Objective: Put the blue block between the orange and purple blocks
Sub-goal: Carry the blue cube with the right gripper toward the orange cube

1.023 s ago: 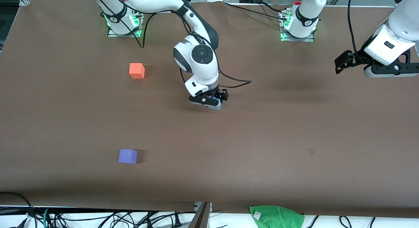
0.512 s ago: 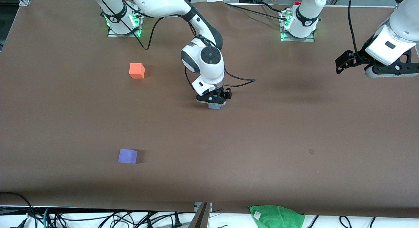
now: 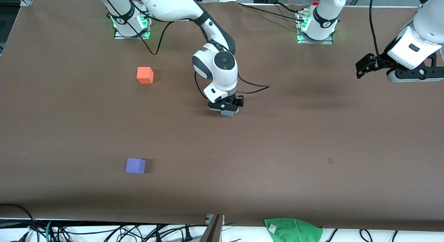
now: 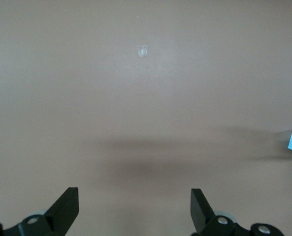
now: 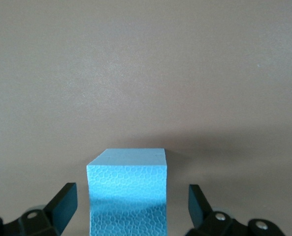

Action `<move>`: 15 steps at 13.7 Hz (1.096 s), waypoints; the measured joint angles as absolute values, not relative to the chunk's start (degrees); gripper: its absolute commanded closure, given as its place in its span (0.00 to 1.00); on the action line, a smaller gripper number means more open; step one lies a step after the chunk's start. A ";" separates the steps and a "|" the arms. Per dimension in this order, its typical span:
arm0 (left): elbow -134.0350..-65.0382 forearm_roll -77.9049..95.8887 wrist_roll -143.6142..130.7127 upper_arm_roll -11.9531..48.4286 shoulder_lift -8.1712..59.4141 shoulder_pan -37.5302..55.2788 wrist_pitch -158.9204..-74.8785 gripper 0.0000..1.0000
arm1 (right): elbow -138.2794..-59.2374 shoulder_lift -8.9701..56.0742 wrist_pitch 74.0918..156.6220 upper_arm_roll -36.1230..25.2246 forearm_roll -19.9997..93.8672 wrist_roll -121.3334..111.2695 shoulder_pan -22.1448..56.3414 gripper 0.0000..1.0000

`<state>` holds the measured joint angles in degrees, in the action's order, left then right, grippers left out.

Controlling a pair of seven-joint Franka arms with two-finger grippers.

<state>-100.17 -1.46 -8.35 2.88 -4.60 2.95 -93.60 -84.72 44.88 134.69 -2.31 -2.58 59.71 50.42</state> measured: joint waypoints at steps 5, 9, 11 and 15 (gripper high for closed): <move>-100.17 -1.46 -8.35 2.88 -4.60 2.90 -93.60 0.00 | -84.72 46.02 136.18 -2.38 -2.60 59.72 50.42 0.41; -100.17 -1.46 -8.34 2.86 -4.60 2.89 -93.60 0.00 | -84.40 46.26 136.85 -2.58 -2.60 59.98 50.40 0.59; -100.17 -1.46 -8.32 2.86 -4.60 2.89 -93.60 0.00 | -83.23 46.03 136.94 -3.15 -2.59 59.98 50.01 0.59; -100.17 -1.46 -8.31 2.85 -4.60 2.89 -93.60 0.00 | -81.05 41.83 129.91 -3.61 -2.58 54.68 45.32 0.59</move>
<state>-100.17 -1.46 -8.31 2.85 -4.60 2.89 -93.60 -81.05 41.83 129.91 -3.61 -2.58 54.68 45.32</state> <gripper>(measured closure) 0.000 0.423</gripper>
